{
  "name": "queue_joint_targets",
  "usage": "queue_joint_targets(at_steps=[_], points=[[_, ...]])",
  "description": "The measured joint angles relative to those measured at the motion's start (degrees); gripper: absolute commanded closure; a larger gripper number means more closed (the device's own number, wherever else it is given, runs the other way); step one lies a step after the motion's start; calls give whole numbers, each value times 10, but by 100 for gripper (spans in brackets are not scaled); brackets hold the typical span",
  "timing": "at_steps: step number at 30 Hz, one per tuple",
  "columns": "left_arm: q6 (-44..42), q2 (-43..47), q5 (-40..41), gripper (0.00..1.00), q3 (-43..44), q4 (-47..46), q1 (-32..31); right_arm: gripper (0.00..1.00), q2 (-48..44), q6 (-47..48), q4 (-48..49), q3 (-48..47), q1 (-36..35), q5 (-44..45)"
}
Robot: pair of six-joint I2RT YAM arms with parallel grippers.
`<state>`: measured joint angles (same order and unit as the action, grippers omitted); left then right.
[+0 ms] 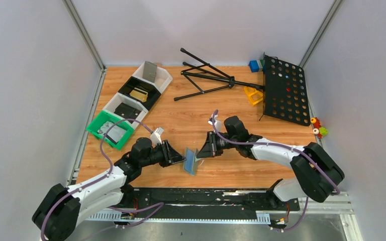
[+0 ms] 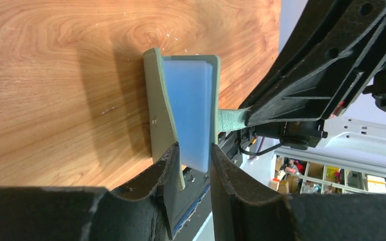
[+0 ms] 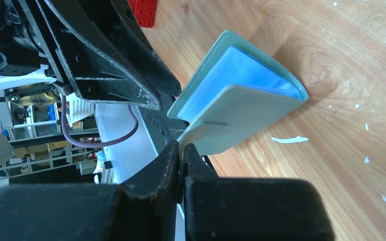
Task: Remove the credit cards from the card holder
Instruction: Close the card holder at the center of the board.
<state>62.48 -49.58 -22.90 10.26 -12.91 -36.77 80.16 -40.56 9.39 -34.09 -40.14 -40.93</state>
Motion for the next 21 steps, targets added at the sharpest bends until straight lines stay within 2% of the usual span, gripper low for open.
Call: queue_joint_targets(at_steps=[3, 6, 9, 12, 15, 18, 21], points=[[9, -12, -6, 66, -8, -28, 0, 100, 16, -3, 13, 1, -2, 0], [15, -32, -12, 66, -12, -43, 0, 96, 24, -3, 20, 5, -2, 1], [16, -52, -19, 66, -12, -55, 0, 75, 30, -3, 21, 7, -3, 4], [16, -68, -26, 66, -12, -63, 0, 60, 38, -3, 22, 7, -3, 5], [12, -78, -25, 66, -11, -59, 0, 41, 51, -3, 23, 7, -3, 6], [-3, -75, -19, 66, -4, -26, 0, 29, 54, -2, 21, 8, -3, 6], [-21, -57, 1, 66, 11, 28, 0, 24, 50, 2, 17, 9, -5, 7]])
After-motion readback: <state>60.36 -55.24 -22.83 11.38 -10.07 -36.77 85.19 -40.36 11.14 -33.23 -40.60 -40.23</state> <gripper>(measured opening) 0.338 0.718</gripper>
